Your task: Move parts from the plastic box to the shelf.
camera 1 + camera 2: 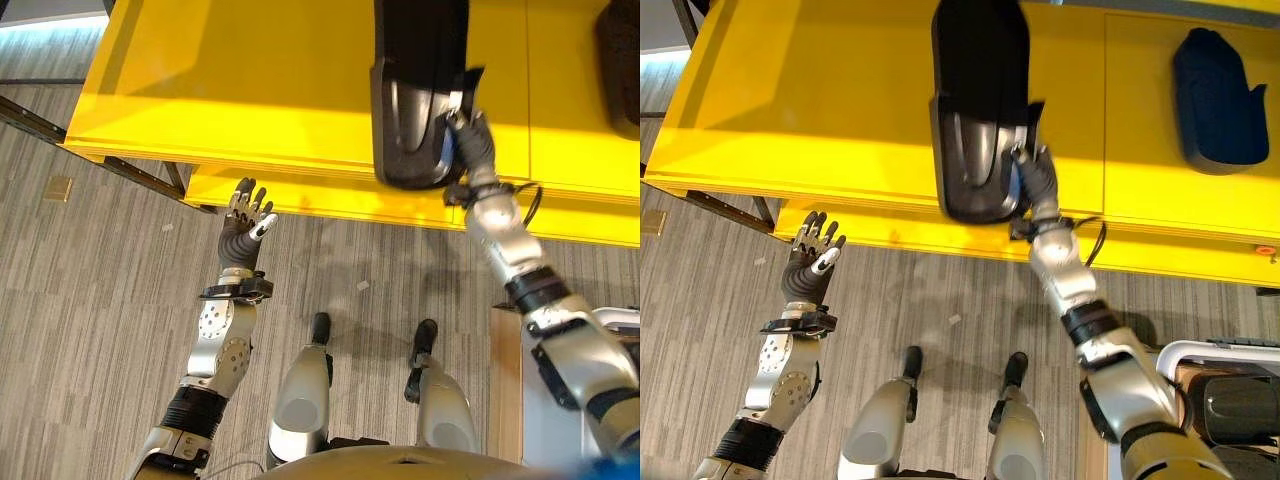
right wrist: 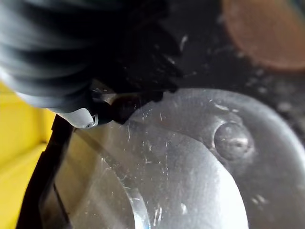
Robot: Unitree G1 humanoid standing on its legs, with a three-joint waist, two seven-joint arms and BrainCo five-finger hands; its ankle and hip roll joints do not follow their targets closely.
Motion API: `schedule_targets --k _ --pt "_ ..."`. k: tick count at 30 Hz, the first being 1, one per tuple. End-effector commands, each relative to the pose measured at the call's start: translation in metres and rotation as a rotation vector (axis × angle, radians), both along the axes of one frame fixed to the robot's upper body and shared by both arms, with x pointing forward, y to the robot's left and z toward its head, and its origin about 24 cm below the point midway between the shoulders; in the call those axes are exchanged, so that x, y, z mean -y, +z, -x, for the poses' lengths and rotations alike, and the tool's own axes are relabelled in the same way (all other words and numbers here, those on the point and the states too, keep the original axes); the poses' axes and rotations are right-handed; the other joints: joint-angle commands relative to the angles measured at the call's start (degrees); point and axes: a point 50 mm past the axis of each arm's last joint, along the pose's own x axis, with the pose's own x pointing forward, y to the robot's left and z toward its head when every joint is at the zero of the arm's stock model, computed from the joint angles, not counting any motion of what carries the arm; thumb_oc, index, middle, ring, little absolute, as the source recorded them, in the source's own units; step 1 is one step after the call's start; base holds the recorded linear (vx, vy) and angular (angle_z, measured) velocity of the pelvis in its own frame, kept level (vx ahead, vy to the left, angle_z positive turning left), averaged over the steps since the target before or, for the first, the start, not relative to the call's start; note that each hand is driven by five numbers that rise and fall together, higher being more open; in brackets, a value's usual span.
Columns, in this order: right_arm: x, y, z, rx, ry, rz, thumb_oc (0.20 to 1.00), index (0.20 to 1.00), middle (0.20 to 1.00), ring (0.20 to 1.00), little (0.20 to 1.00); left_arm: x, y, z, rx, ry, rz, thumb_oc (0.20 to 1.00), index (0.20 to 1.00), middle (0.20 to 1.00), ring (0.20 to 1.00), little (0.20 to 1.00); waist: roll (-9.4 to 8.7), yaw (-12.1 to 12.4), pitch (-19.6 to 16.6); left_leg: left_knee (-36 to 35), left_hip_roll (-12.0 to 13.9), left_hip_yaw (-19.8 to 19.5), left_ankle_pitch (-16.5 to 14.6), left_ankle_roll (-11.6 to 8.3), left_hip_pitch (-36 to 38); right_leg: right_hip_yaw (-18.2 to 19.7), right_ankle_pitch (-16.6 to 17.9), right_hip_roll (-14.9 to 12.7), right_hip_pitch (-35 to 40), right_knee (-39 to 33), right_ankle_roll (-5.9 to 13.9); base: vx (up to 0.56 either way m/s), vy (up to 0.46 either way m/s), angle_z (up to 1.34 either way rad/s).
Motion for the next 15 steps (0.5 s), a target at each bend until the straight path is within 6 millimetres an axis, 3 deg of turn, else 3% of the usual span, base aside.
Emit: schedule_targets --k 1,2,6,15 --pt "0.01 0.057 -0.002 0.183 -0.051 -0.011 0.2 0.2 0.2 0.2 0.2 0.002 0.02 0.013 0.105 -0.021 -0.009 1.0 1.0 1.0 1.0 1.0 -1.7 0.9 -2.2 -1.1 2.7 -3.9 6.1 -2.46 -5.8 2.3 -6.3 -4.3 2.7 9.0 5.37 0.0 0.032 -0.05" --pt "0.021 0.078 -0.007 0.21 -0.11 0.015 0.2 0.2 0.2 0.2 0.2 0.003 0.02 0.014 0.105 -0.031 -0.008 1.0 1.0 1.0 1.0 1.0 -1.62 1.0 -1.8 -1.3 2.7 -3.8 6.1 -2.47 -6.2 2.4 -6.2 -4.3 1.8 9.1 5.46 0.0 0.027 -0.34" --pt "0.042 0.114 -0.013 0.227 -0.209 0.037 0.2 0.2 0.2 0.2 0.2 0.003 0.02 0.016 0.102 -0.052 -0.01 1.0 1.0 1.0 1.0 1.0 -1.3 1.2 -0.9 -1.4 3.0 -3.4 6.2 -2.49 -6.8 2.7 -6.0 -4.2 0.2 9.6 5.45 0.0 0.017 -0.14" --pt "0.077 0.142 -0.02 0.157 -0.373 0.05 0.2 0.2 0.2 0.2 0.2 0.008 0.025 0.014 0.119 -0.096 -0.018 1.0 1.0 1.0 1.0 1.0 -0.31 1.8 0.3 -0.3 2.7 -3.4 5.7 -2.5 -8.2 3.0 -6.6 -4.1 -2.1 11.7 5.52 0.0 0.001 -0.01"
